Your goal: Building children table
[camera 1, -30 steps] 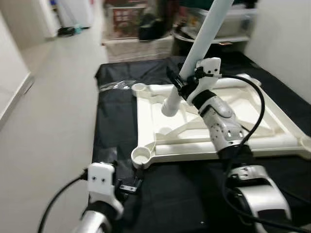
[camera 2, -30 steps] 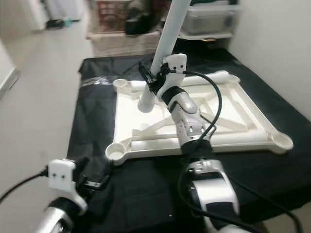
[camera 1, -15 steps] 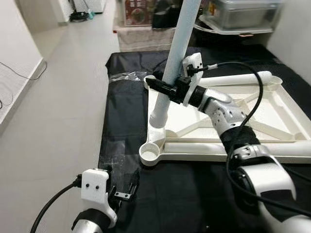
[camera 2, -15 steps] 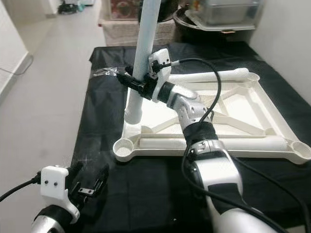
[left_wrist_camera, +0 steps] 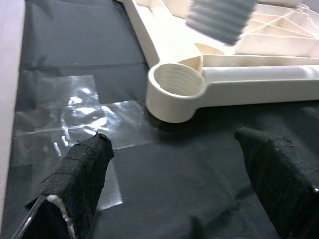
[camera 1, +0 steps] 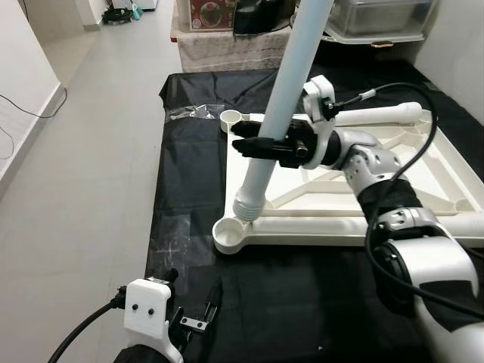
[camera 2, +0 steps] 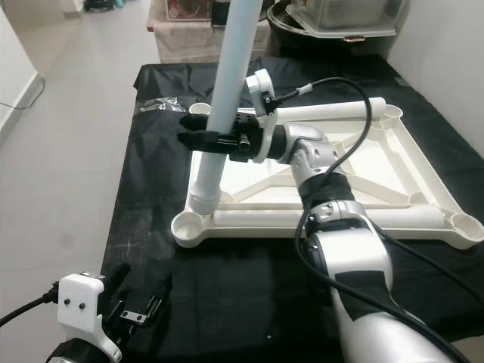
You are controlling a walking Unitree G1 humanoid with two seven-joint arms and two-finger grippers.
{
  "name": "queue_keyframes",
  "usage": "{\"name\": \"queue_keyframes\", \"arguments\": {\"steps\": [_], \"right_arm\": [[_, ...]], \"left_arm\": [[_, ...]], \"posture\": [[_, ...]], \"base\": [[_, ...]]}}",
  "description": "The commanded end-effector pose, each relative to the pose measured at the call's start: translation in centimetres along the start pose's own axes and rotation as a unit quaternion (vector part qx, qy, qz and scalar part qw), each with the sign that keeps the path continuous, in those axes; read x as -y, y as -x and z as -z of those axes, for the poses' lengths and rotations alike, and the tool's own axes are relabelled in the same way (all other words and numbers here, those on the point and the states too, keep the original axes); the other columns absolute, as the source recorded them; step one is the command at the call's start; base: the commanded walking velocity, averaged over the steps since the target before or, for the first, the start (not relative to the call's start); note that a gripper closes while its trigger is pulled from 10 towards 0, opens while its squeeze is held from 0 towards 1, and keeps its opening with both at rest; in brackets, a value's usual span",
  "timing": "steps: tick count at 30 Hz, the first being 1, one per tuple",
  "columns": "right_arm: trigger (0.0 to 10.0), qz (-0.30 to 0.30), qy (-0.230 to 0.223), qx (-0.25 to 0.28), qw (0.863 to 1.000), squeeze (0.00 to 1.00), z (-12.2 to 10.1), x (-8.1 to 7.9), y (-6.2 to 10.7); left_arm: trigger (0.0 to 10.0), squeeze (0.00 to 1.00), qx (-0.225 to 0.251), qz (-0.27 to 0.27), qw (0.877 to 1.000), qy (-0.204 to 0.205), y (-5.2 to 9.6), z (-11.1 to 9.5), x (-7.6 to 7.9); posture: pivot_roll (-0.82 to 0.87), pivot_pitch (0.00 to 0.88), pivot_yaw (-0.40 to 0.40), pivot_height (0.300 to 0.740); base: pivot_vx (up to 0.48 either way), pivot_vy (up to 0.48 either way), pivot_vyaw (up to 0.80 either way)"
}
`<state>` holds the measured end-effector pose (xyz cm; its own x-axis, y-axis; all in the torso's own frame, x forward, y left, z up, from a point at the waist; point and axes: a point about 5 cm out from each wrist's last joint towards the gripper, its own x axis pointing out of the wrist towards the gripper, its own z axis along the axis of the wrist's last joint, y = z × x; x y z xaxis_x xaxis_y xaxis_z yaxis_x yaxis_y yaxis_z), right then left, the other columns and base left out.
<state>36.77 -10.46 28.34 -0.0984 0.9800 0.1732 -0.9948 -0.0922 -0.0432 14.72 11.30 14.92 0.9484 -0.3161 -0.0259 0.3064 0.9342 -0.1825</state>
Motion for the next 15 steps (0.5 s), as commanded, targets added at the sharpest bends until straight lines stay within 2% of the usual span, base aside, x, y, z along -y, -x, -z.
{"name": "queue_keyframes", "arguments": {"steps": [1,5,8,13,15], "right_arm": [[10.0,-0.023,0.017,0.005,1.000,0.00,-0.5,0.0,-0.9],[10.0,-0.025,0.022,-0.002,0.999,0.00,-0.2,0.1,-1.6],[10.0,-0.059,0.031,-0.025,0.997,0.00,0.5,0.0,-4.1],[10.0,-0.070,0.037,-0.032,0.996,0.00,0.5,0.0,-4.7],[10.0,-0.084,0.045,-0.064,0.993,0.00,1.0,-0.2,-5.5]], "left_arm": [[10.0,0.00,-0.009,0.011,1.000,0.005,0.4,-0.1,0.4],[10.0,0.00,-0.009,0.015,1.000,0.006,0.6,-0.2,0.5],[10.0,0.00,-0.010,0.025,1.000,0.015,1.0,-0.5,1.2],[10.0,0.00,-0.011,0.028,0.999,0.019,1.1,-0.5,1.4],[10.0,0.00,-0.014,0.029,0.999,0.020,1.4,-0.6,1.8]], "posture": [[0.09,0.230,-0.018,0.740],[0.10,0.241,-0.017,0.740],[0.09,0.264,-0.021,0.740],[0.09,0.264,-0.021,0.740],[0.09,0.276,-0.034,0.740]], "base": [[0.000,0.000,0.00],[0.000,0.000,0.00],[0.000,0.000,0.00],[0.000,0.000,0.00],[0.000,0.000,0.00]]}}
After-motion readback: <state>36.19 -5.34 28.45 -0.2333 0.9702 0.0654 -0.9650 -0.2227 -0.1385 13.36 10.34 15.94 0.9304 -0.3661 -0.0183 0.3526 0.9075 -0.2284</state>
